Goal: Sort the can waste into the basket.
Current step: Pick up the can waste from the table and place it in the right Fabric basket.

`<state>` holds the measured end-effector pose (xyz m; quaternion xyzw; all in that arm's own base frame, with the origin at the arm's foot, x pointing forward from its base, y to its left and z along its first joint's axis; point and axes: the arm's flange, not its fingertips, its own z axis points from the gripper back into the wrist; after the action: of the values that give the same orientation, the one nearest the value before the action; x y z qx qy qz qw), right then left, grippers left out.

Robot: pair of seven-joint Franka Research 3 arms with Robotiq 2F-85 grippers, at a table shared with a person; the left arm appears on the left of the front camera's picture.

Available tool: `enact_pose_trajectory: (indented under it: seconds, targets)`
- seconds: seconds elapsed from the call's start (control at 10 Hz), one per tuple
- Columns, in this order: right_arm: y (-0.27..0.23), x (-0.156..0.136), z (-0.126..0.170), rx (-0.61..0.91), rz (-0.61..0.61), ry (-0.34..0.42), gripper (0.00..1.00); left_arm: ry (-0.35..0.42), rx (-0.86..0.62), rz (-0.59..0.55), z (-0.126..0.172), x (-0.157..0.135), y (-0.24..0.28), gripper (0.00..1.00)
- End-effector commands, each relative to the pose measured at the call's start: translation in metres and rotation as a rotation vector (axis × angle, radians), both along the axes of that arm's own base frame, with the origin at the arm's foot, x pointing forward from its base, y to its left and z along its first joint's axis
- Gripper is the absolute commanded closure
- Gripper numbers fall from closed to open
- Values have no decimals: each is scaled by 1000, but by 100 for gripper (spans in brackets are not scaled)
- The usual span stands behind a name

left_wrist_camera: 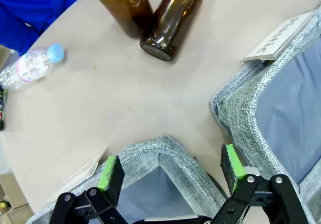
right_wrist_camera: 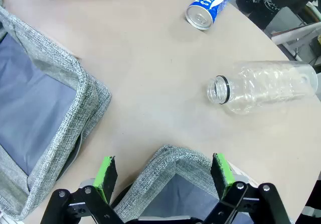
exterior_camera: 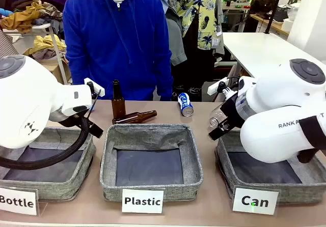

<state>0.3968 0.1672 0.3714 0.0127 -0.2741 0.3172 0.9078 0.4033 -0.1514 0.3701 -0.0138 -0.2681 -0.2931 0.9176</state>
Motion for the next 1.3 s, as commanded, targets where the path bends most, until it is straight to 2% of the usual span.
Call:
enact_pose_trajectory:
  seconds: [0.0, 1.2]
  targets:
    - [0, 0, 0, 0, 0, 0, 0, 0, 0, 0, 0, 0, 0, 0]
    - [0, 0, 0, -1, 1, 0, 0, 0, 0, 0, 0, 0, 0, 0]
